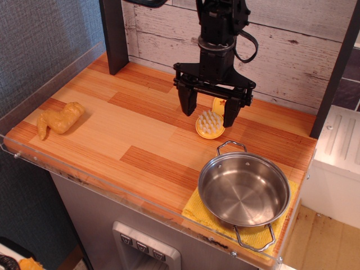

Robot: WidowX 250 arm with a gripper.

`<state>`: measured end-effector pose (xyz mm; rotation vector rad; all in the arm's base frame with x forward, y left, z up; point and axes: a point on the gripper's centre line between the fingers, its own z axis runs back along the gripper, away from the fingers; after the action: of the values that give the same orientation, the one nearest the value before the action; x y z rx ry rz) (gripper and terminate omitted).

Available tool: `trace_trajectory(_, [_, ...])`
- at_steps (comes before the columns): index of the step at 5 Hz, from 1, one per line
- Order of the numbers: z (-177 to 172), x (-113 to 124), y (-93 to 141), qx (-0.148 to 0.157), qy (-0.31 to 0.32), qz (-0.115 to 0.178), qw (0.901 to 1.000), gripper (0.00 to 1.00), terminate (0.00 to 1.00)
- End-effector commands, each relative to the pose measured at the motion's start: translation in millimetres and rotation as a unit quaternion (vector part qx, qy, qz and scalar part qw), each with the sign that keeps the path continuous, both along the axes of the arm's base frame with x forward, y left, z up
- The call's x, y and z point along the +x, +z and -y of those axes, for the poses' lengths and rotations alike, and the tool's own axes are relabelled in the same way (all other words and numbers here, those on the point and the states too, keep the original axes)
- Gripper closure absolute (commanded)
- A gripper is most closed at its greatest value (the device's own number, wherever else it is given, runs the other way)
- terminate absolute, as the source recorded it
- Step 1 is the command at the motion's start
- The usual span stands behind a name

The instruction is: PICK UP THE SPOON AND KEEP ANOTHER SIDE OF THE TABLE

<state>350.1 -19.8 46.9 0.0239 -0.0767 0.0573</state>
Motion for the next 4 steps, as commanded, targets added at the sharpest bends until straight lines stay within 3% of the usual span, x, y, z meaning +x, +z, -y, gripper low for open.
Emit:
trace_trajectory(1, [-4, 17, -5, 0.001, 0.018, 0.006, 0.9998, 0.00, 0.00])
trace_trajectory(3, [-4, 22, -29, -0.011, 0.055, -0.013, 0.9983, 0.00, 0.00])
trace_trajectory(4, [-5, 21, -32, -0.010, 0.059, -0.019, 0.9980, 1.00, 0.00])
